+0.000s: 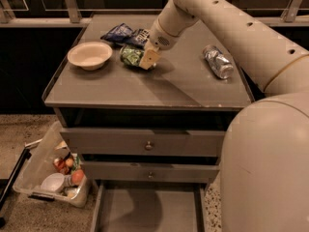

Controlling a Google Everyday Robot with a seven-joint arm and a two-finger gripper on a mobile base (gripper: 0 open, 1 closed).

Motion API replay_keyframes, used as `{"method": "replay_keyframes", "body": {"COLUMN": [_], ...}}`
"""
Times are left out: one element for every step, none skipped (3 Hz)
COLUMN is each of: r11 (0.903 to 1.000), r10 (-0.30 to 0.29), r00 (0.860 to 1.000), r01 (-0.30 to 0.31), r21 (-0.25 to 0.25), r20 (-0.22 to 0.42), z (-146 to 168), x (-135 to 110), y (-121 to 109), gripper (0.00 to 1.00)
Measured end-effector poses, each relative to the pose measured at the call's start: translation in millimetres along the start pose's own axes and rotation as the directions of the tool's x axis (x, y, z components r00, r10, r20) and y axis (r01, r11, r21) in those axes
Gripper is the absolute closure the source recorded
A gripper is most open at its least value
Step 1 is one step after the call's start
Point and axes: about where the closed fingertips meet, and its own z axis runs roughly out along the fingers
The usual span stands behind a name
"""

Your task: Place green can into bottom drawer

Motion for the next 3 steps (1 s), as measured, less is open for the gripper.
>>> {"method": "replay_keyframes", "body": {"r11": [0.9999,1.0,0.9988], "r10": [-0.017,0.005,0.035], "r00": [1.0,0.999,0.993], "r01": [0.017,-0.005,-0.039], "r21": [-0.004,-0.001,0.029], "r20": [0.001,0.041,0.112], "z": [-1.8,-22.8,-65.2], "x": [-1.2,12.5,34.0], "y": [3.7,8.1,15.3], "gripper": [1.0,1.0,1.0]}}
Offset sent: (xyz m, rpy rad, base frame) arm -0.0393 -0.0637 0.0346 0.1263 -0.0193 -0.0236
